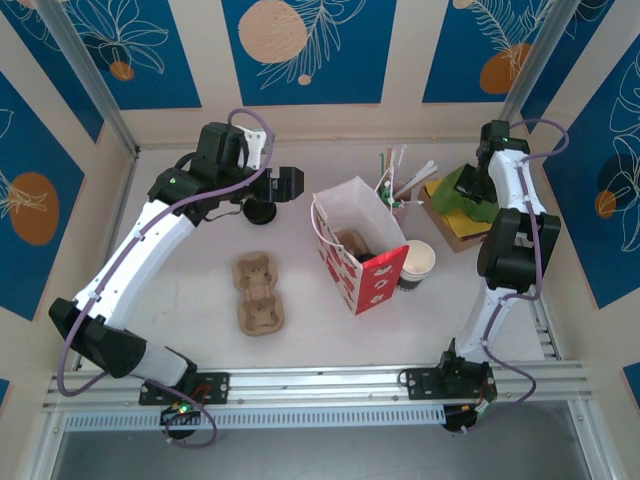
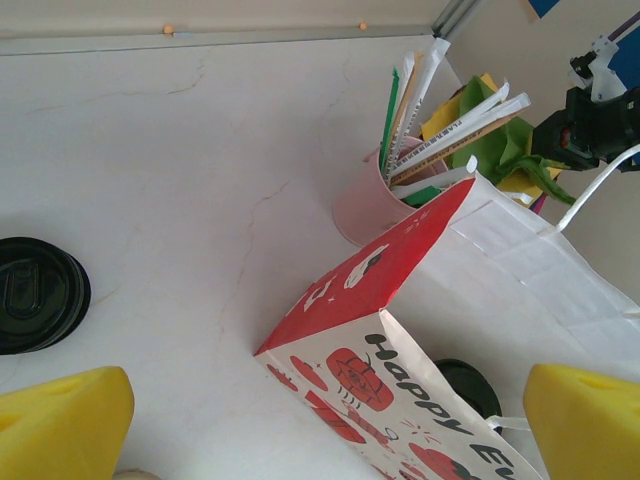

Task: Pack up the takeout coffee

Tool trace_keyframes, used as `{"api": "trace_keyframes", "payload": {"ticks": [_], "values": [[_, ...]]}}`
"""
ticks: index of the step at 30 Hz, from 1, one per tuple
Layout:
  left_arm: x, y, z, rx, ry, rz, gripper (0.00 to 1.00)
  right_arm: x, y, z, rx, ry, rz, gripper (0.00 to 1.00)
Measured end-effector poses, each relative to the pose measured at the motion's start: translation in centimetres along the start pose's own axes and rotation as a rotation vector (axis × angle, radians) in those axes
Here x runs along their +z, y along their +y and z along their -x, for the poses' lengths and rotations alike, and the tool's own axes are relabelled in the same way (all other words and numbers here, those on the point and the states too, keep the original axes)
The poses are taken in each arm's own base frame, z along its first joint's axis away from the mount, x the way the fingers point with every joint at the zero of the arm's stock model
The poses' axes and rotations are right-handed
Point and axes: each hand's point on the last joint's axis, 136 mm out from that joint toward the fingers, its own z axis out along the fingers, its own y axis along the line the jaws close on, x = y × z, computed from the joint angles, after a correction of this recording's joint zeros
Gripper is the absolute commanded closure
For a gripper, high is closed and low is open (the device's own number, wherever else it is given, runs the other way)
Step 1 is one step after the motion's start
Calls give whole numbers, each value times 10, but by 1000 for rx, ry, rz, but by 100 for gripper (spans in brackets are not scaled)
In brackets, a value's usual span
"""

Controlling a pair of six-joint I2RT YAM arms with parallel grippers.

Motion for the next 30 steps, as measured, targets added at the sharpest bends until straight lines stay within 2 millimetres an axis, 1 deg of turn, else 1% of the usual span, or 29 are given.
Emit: {"api": "trace_keyframes", "payload": {"ticks": [3,6,9,14,19,23,28,30], "values": [[0,0,0,0,0,0,0,-4,-1,-4,5,-1,1,100],[0,0,0,0,0,0,0,-18,-3,-7,11,-22,13,100],[0,0,0,-1,0,-2,0,-44,-3,-6,22,-72,36,100],[0,-1,0,-7,3,-10,0,-94,-3,-5,44,-177,93,100],[0,-3,0,-24,4,-21,0,-134,-3,-8,62,-256,155,100],[1,-6,3,-37,-4,-40,0,-167,2,-16,64,-311,234,100],[0,-10,7,-54,-20,-62,0,-219,13,-28,54,-400,372,100],[0,-12,8,-62,-23,-72,0,-236,17,-34,47,-426,424,100]]}}
